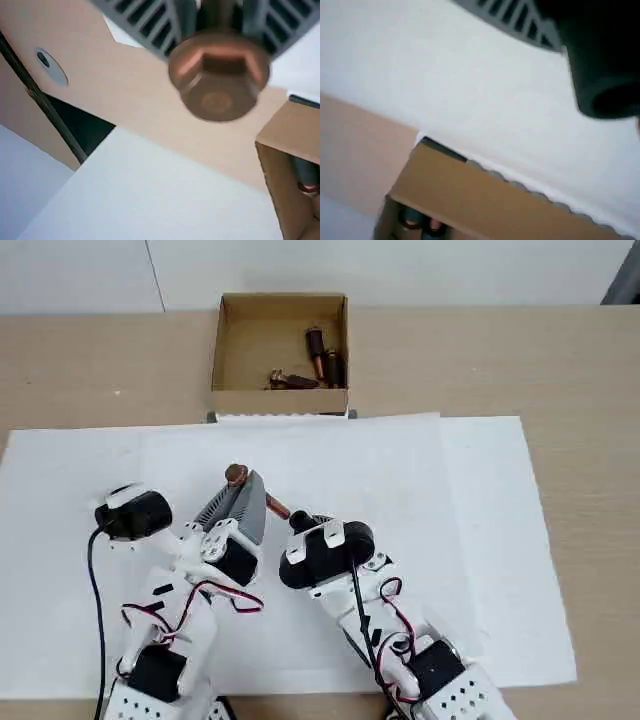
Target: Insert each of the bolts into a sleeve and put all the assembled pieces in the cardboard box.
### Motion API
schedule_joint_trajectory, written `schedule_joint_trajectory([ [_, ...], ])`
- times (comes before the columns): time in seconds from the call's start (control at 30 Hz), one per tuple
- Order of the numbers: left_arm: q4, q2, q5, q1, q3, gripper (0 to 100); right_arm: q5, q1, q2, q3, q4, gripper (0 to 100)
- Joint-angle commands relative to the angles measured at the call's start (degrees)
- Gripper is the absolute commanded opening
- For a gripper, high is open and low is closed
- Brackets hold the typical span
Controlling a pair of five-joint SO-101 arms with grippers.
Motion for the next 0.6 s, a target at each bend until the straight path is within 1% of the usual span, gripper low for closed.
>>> schedule_joint_trajectory([
  [0.0, -1.9, -0.7, 0.4, 0.1, -0.7, 0, 0.6, -0.6, 0.0, 0.9, -0.7, 0.3],
  [0.2, -1.9, -0.7, 0.4, -0.3, -2.5, 0, 0.7, -0.5, -0.4, 0.9, 6.1, 0.3],
  [0.47, -1.6, -0.7, 0.4, 0.4, -3.6, 0, 0.6, -0.5, -0.5, 0.9, 5.9, 0.3],
  [0.57, -1.6, -0.7, 0.4, 1.8, -3.6, 0, 0.6, -0.7, -0.5, 0.9, 5.9, 0.3],
])
